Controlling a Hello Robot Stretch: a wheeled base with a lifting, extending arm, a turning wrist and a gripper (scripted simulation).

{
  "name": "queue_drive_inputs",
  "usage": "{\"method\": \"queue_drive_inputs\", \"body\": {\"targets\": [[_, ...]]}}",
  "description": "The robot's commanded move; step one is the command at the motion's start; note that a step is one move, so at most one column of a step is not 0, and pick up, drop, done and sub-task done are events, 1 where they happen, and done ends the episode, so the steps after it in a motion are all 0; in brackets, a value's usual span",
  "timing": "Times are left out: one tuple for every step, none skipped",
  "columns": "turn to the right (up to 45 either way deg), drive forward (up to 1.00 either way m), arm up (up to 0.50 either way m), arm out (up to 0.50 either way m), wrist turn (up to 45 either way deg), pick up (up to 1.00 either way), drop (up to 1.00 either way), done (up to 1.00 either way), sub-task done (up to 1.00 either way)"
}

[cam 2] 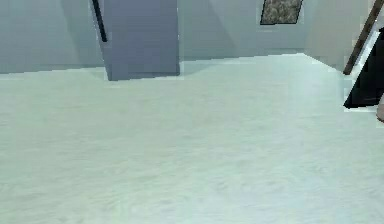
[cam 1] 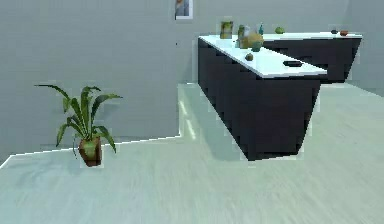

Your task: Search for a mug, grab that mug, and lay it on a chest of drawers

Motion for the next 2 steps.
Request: {"method": "queue_drive_inputs", "body": {"targets": [[3.0,0.00,0.00,0.00,0.0,0.00,0.00,0.00,0.00],[0.0,1.00,0.00,0.00,0.0,0.00,0.00,0.00,0.00]]}}
